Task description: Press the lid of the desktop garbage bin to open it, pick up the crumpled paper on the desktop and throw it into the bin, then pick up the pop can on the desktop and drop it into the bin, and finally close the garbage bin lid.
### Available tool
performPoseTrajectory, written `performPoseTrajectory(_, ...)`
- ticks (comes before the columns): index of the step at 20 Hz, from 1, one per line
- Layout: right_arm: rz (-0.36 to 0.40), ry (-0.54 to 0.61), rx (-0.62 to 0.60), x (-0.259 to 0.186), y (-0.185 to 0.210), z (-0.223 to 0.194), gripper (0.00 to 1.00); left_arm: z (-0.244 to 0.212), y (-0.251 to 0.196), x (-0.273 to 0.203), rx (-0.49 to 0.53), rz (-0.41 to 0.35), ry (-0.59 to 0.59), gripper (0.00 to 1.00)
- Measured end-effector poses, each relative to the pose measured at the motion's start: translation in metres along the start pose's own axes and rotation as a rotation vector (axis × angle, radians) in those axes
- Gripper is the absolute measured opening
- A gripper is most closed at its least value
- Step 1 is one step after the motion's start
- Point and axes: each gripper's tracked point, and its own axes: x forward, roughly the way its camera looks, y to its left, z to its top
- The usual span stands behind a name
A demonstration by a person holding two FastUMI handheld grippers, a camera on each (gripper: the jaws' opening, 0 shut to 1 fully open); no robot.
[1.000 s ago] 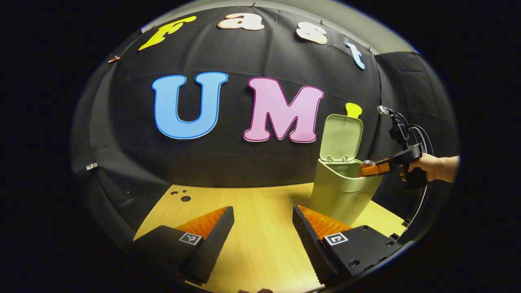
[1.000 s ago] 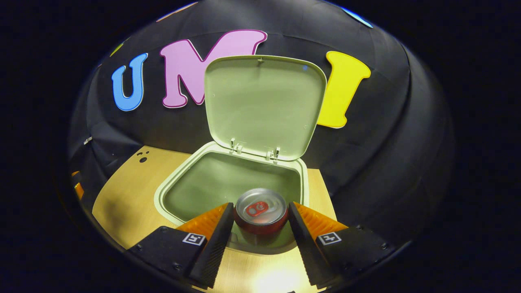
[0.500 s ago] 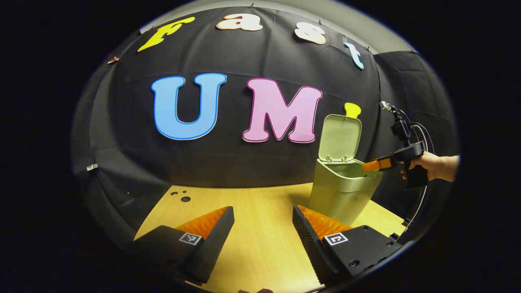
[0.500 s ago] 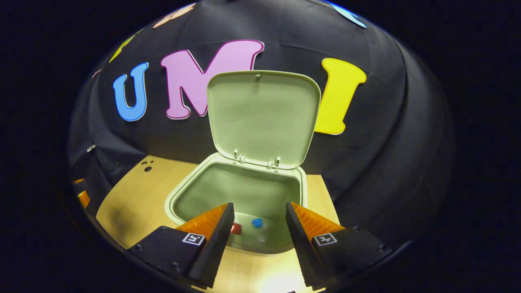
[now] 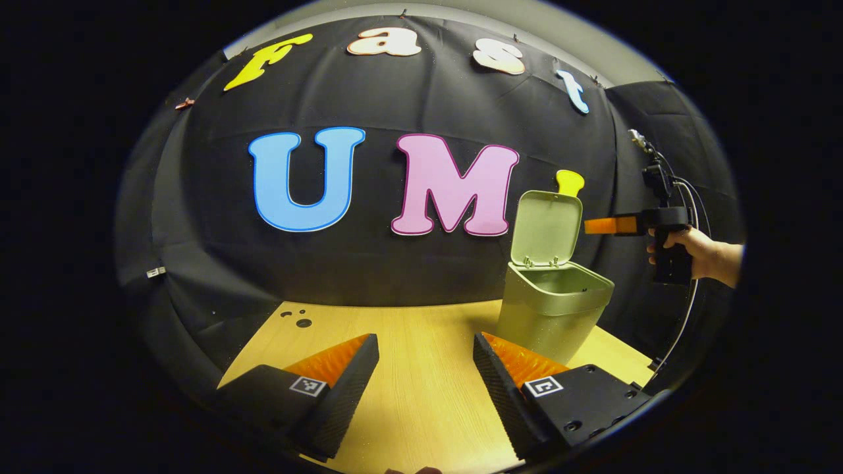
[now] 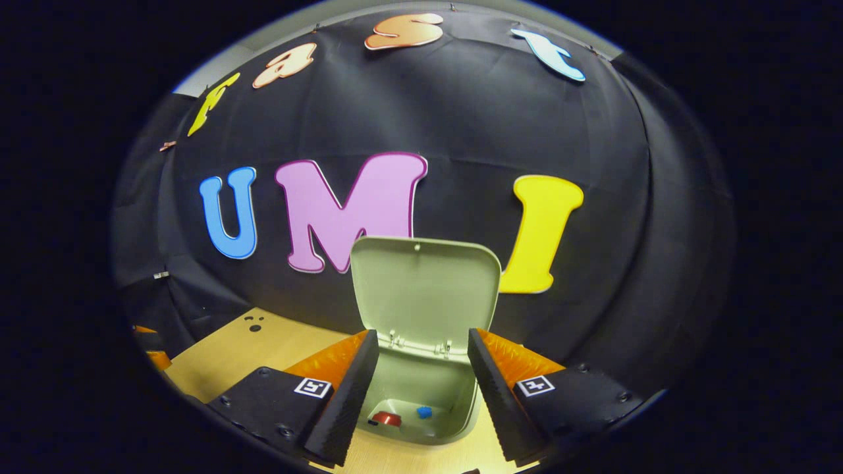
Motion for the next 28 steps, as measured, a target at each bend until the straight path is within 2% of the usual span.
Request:
performPoseTrajectory(1, 0.0, -0.026, -0.025, 0.003, -0.002, 0.012, 0.86, 0.001, -0.003, -0.001, -0.003, 0.005, -0.001, 0.94)
performPoseTrajectory(2, -0.004, -0.052, -0.055, 0.007, -0.005, 0.023, 0.89, 0.003, -0.007, -0.001, -0.002, 0.01, -0.001, 0.98)
performPoseTrajectory(3, -0.008, -0.082, -0.087, 0.012, -0.007, 0.034, 0.9, 0.004, -0.01, -0.002, 0.0, 0.016, -0.001, 0.93)
performPoseTrajectory(4, -0.007, -0.098, -0.113, 0.017, -0.007, 0.041, 0.95, 0.005, -0.013, -0.002, 0.001, 0.022, -0.001, 0.93)
performPoseTrajectory(6, 0.001, -0.122, -0.145, 0.024, -0.004, 0.053, 0.95, 0.009, -0.018, -0.003, -0.001, 0.029, -0.004, 0.94)
performPoseTrajectory(8, -0.005, -0.158, -0.138, 0.034, -0.004, 0.065, 0.96, 0.011, -0.022, -0.005, 0.004, 0.044, -0.006, 0.94)
performPoseTrajectory(9, -0.008, -0.179, -0.132, 0.039, -0.005, 0.071, 0.96, 0.012, -0.023, -0.004, 0.005, 0.053, -0.006, 0.98)
performPoseTrajectory(10, -0.014, -0.199, -0.128, 0.043, -0.005, 0.077, 0.96, 0.012, -0.025, -0.005, 0.002, 0.062, -0.006, 0.94)
performPoseTrajectory(15, -0.012, -0.247, -0.124, 0.072, -0.007, 0.099, 0.96, 0.01, -0.029, -0.01, -0.021, 0.115, 0.0, 0.93)
performPoseTrajectory(23, -0.044, -0.182, -0.064, 0.119, -0.027, 0.084, 0.96, 0.005, -0.024, -0.023, -0.04, 0.201, 0.008, 0.94)
performPoseTrajectory(28, 0.002, -0.147, 0.028, 0.11, -0.023, 0.075, 0.98, 0.004, -0.023, -0.026, -0.043, 0.211, 0.008, 0.93)
